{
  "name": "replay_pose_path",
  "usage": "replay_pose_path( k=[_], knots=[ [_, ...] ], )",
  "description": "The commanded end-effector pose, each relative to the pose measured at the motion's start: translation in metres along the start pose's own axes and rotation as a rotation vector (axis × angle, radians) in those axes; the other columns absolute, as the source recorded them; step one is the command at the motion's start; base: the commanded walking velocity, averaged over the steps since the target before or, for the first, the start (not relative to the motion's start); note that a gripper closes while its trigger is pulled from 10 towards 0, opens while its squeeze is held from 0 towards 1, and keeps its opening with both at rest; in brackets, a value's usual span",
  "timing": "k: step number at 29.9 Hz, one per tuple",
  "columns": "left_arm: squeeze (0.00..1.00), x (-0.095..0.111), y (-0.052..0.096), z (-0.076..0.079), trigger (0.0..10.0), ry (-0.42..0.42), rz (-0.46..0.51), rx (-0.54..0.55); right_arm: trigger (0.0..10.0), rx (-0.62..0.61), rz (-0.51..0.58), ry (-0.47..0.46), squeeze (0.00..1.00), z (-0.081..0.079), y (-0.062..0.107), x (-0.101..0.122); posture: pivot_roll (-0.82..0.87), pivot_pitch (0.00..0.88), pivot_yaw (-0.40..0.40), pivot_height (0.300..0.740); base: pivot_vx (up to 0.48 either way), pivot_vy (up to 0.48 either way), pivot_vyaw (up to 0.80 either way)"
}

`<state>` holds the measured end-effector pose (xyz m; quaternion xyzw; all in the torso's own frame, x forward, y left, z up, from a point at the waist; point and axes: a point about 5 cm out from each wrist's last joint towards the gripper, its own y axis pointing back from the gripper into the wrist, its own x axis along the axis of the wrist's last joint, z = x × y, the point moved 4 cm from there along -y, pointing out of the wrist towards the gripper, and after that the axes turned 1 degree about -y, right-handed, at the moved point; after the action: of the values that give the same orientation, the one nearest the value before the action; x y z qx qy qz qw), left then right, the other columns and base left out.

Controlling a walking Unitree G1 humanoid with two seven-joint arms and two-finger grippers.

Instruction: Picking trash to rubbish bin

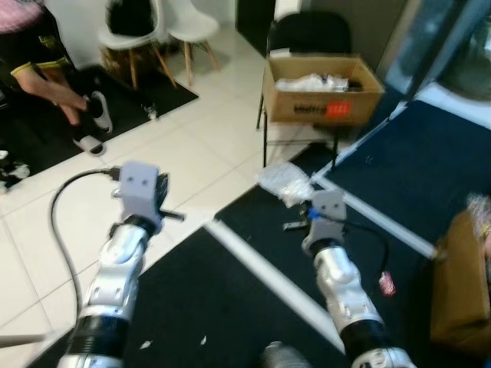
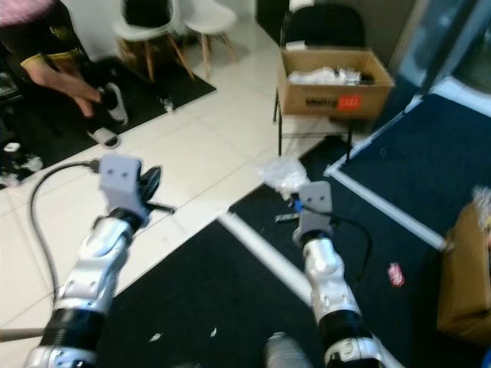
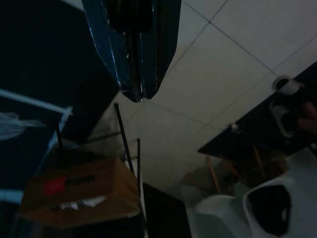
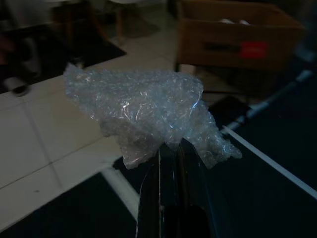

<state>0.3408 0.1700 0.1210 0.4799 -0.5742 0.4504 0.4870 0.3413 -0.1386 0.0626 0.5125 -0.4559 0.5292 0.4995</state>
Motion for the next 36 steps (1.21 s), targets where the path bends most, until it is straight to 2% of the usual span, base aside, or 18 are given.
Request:
replay_pose_path(
  k=[1, 14, 36],
  knots=[
    [0.0, -0.0021, 0.0003, -0.0007, 10.0, 0.002, -0.013, 0.0, 10.0, -0.013, -0.005, 0.01, 0.0, 0.0044, 0.0015, -0.0025, 0.09, 0.036, 0.079, 0.74, 0.0, 0.0, -0.8],
    [0.0, -0.0081, 0.0013, -0.0036, 10.0, 0.052, -0.041, 0.058, 10.0, -0.007, -0.008, 0.013, 0.0, 0.0062, 0.0024, -0.0031, 0.07, 0.044, 0.071, 0.74, 0.0, 0.0, -0.8],
    [0.0, -0.0113, 0.0041, -0.0006, 10.0, 0.062, -0.039, 0.093, 10.0, 0.004, -0.016, 0.032, 0.0, 0.0139, 0.0014, -0.0023, 0.05, 0.047, 0.04, 0.74, 0.0, 0.0, -0.8]
  ],
)
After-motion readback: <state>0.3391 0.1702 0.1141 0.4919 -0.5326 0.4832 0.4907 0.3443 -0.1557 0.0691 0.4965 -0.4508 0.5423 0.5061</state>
